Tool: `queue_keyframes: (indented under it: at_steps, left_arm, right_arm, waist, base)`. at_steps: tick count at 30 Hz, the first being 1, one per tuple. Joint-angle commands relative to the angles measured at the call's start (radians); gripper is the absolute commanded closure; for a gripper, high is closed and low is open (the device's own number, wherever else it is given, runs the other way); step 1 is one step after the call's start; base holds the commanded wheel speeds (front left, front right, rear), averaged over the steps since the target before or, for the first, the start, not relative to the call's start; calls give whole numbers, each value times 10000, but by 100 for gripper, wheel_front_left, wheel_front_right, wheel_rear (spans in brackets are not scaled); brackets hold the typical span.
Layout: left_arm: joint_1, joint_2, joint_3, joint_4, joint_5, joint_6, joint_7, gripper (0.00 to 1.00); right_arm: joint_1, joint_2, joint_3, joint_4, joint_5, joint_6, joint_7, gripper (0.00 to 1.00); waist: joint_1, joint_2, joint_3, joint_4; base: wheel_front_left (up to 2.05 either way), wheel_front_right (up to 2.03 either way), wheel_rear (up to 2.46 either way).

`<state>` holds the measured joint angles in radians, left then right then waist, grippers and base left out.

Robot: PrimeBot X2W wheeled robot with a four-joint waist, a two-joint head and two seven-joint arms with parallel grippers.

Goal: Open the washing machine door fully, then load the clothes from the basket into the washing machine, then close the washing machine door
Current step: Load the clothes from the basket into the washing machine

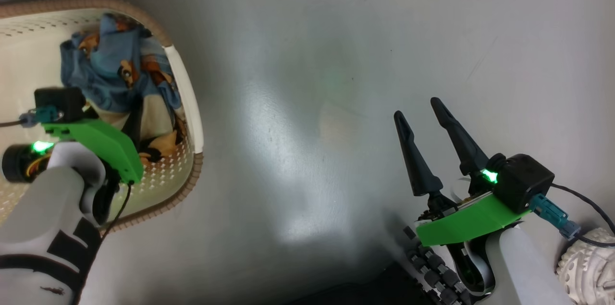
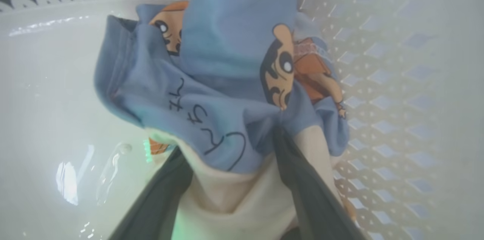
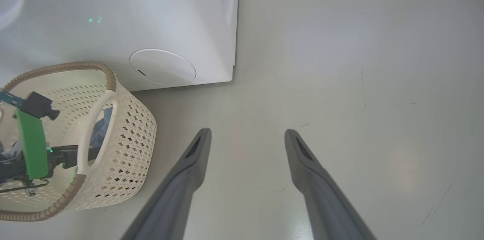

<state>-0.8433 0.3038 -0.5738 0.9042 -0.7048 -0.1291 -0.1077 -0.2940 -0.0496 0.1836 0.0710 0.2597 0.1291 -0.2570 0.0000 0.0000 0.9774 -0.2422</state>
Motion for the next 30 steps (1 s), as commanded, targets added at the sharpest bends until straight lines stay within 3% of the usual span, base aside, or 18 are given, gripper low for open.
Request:
queue_keyframes:
  at_steps: [1,11,12,13,18,30]
  left_arm:
    - [42,434,-5,-205,-106,-15,-135,0]
    - [-505,749,-1487,-403,-931,-15,-41,0]
    - [-539,771,-1611,-312,-1009,-15,61,36]
    - [-571,781,-1700,-228,-1106,-15,117,100]
    - [-759,724,-2084,256,-1431,-15,238,100]
    - [-462,497,-2572,449,-2108,-15,-1165,100]
  right_arm:
    - [332,-6,256,-145,201,16,-48,0]
    - [329,-6,392,-117,252,16,-48,0]
    - [344,-6,409,-116,256,16,-48,0]
    - [361,-6,412,-119,251,16,-48,0]
    - [429,-6,329,-131,198,16,-48,0]
    - [232,-6,-245,-157,-206,16,-48,0]
  waist:
    - [0,0,42,-47]
    - [0,0,15,-182]
    - [0,0,6,-207]
    - [0,0,-2,-226]
    - [0,0,-63,-251]
    - [0,0,-1025,344]
  base:
    - [0,0,0]
    - [0,0,0]
    - [0,0,0]
    - [0,0,0]
    - [0,0,0]
    - [0,0,0]
